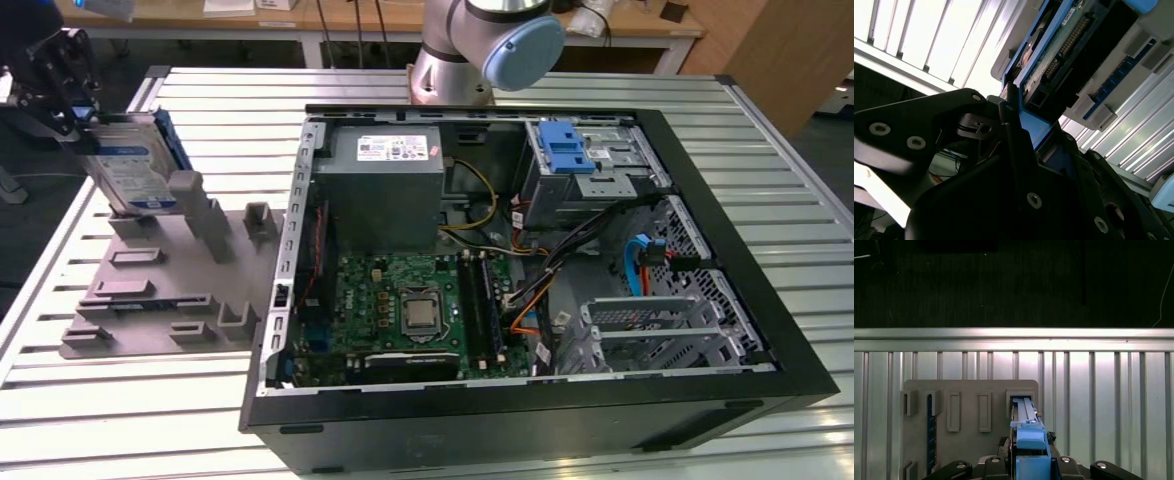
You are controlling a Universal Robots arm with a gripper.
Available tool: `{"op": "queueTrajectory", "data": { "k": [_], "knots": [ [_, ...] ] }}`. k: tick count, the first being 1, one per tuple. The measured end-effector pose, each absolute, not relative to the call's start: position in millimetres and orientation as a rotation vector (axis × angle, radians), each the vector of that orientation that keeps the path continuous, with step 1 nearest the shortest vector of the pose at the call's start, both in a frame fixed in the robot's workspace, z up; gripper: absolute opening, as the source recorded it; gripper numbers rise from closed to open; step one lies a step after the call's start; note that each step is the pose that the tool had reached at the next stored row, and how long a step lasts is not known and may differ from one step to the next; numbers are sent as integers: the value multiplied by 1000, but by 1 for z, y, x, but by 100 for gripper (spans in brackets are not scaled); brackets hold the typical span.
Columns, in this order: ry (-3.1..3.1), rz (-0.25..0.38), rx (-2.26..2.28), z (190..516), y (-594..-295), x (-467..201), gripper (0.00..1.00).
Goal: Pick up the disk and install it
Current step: 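Pick up the disk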
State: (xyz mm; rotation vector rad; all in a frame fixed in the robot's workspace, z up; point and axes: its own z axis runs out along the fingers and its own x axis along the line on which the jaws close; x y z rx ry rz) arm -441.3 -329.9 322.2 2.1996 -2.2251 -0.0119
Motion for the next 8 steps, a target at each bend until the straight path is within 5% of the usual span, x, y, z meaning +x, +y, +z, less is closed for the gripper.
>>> {"op": "queueTrajectory", "data": {
  "k": [8],
  "knots": [
    [-2225, -12, 2200, 324, -329, -441, 36]
  ]
}}
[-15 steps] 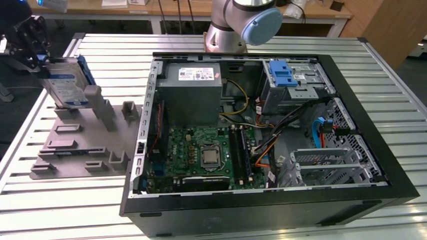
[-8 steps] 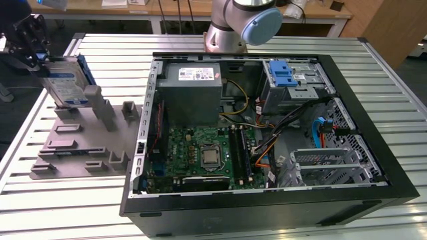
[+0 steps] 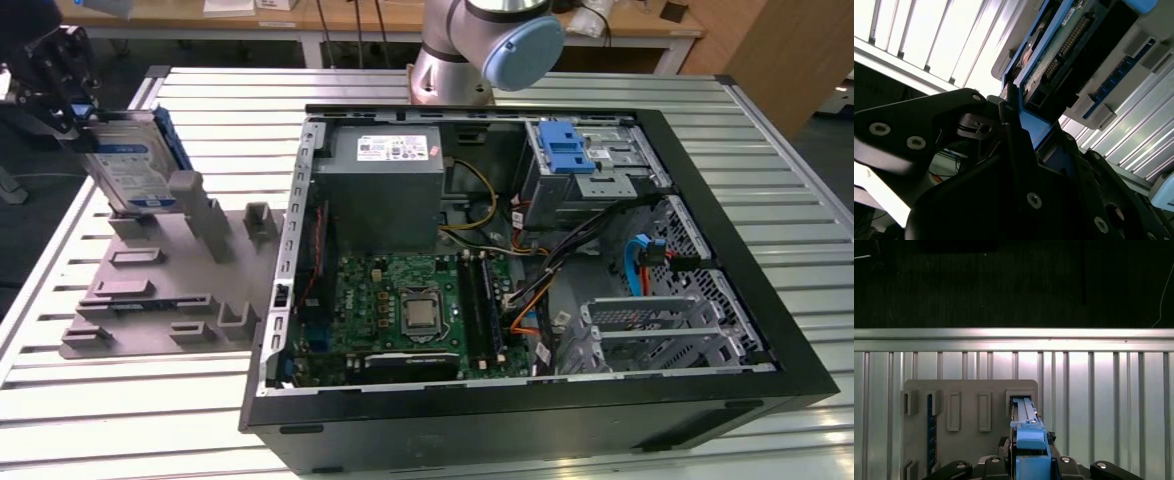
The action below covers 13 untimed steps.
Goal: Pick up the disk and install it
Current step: 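Pick up the disk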
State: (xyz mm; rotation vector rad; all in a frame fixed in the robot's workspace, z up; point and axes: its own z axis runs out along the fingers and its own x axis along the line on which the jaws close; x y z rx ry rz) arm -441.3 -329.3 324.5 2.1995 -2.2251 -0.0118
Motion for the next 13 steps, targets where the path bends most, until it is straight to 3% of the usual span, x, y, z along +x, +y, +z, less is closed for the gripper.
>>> {"op": "queueTrajectory", "data": {
  "k": [13],
  "knots": [
    [-2225, -12, 2200, 327, -329, -441, 36]
  ]
}}
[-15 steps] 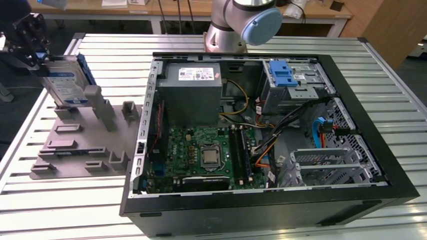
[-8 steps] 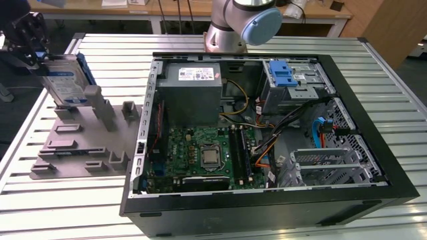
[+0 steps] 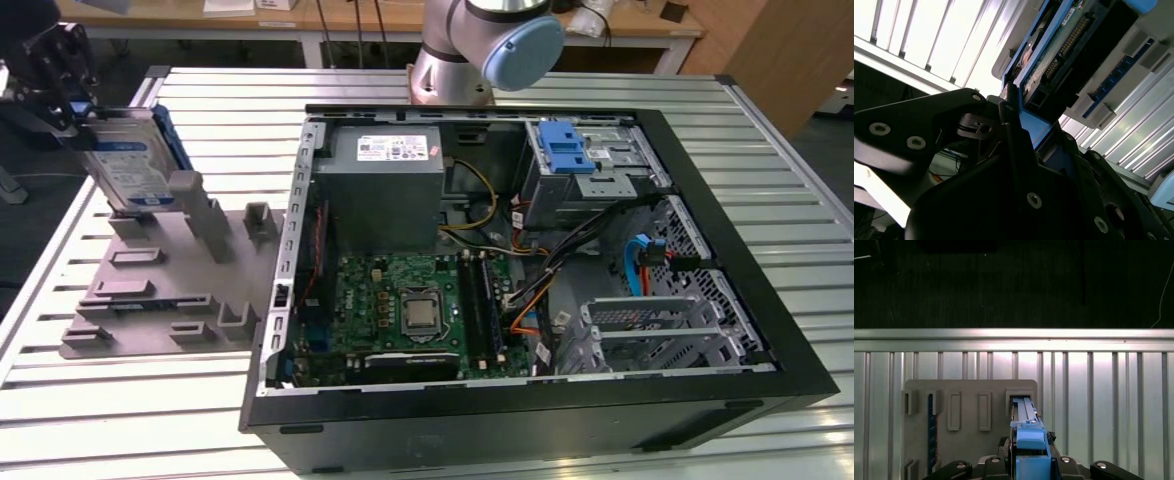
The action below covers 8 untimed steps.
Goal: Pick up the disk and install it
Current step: 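Pick up the disk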
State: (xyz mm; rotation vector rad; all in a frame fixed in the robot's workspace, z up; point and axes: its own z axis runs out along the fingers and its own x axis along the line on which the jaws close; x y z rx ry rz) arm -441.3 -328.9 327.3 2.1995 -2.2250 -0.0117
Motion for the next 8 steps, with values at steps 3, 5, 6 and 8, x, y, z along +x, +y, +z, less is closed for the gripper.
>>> {"op": "queueTrajectory", "data": {
  "k": [3, 5, 6, 8],
  "knots": [
    [-2225, -12, 2199, 328, -329, -441, 36],
    [-2225, -12, 2200, 328, -329, -441, 36],
    [-2225, -12, 2199, 329, -329, -441, 36],
    [-2225, -12, 2199, 329, -329, -441, 36]
  ]
}}
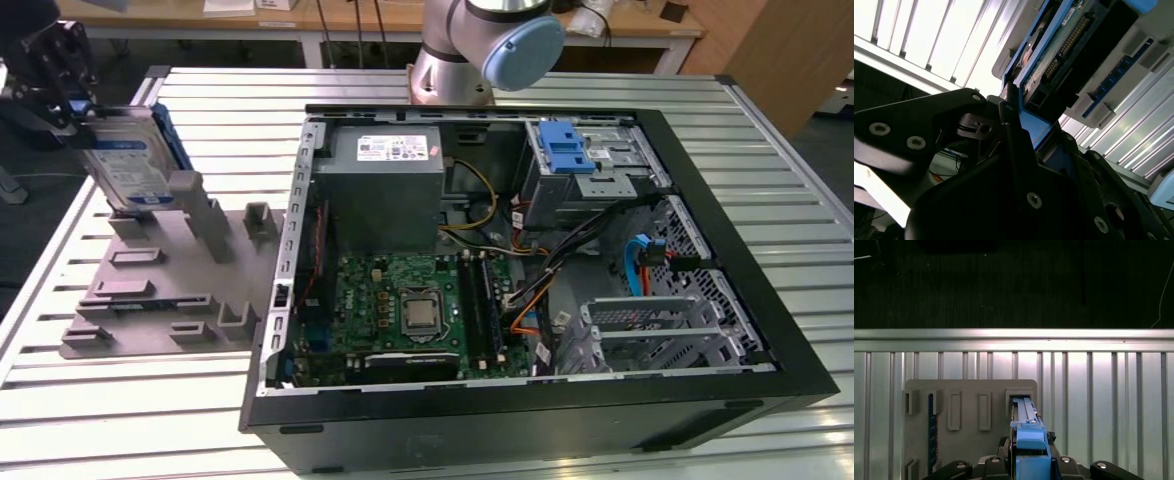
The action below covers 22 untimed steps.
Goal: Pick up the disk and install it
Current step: 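Pick up the disk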
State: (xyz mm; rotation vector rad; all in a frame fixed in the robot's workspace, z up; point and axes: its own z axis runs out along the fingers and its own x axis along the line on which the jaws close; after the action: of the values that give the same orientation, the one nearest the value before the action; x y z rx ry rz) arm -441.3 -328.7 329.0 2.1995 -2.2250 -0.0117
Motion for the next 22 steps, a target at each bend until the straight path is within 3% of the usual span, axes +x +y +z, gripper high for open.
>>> {"op": "queueTrajectory", "data": {
  "k": [22],
  "knots": [
    [-2225, -11, 2199, 336, -328, -441, 36]
  ]
}}
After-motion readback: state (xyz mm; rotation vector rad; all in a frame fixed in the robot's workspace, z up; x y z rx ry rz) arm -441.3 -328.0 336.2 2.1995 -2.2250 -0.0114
